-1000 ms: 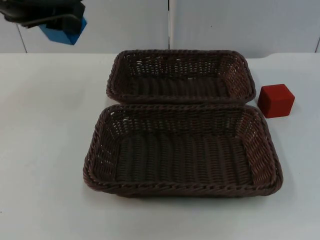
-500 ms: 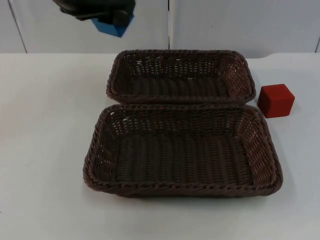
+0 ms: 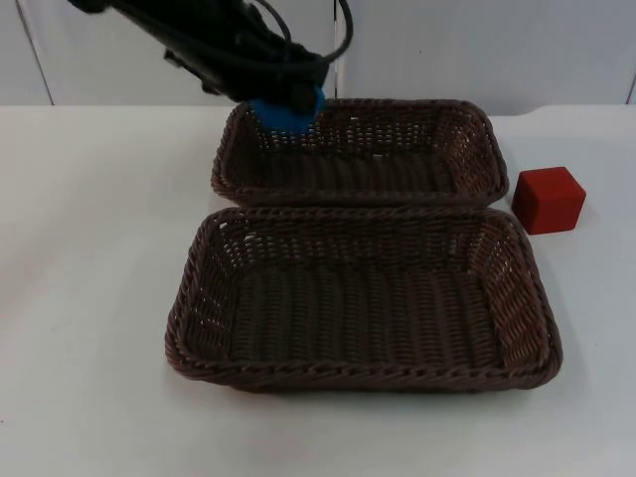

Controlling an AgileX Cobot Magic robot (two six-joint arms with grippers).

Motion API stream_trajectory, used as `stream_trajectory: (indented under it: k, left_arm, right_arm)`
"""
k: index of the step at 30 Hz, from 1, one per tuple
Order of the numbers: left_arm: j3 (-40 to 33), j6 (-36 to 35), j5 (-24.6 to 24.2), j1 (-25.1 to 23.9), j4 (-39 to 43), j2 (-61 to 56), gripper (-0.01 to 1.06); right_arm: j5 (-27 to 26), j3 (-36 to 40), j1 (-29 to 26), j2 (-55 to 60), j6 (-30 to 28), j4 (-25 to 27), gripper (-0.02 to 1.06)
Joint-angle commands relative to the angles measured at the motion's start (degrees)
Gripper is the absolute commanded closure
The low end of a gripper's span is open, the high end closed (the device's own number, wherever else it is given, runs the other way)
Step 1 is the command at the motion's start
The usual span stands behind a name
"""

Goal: Pick up one cube with the left hand and place it into the upper basket. Pick up one cube with the right hand and place it into the lower basket.

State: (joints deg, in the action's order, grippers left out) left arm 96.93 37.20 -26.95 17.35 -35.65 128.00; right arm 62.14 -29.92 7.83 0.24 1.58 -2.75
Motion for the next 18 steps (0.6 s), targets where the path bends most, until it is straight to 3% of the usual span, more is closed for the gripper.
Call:
stream_trajectory:
  k: [1,18]
  left_arm:
    - [0.99,-0.01,-0.11,0.79,-1.04,1.23,1.05]
    - [2.31,1.75,2.21,2.98,-1.05,7.89,1.05]
  right_arm:
    - [-0.39,0.38,-0.37,-0.24,-0.51,-0.10,-0.01]
    - [-0.39,0.38,-0.37,-0.24,-0.51,-0.10,-0.01]
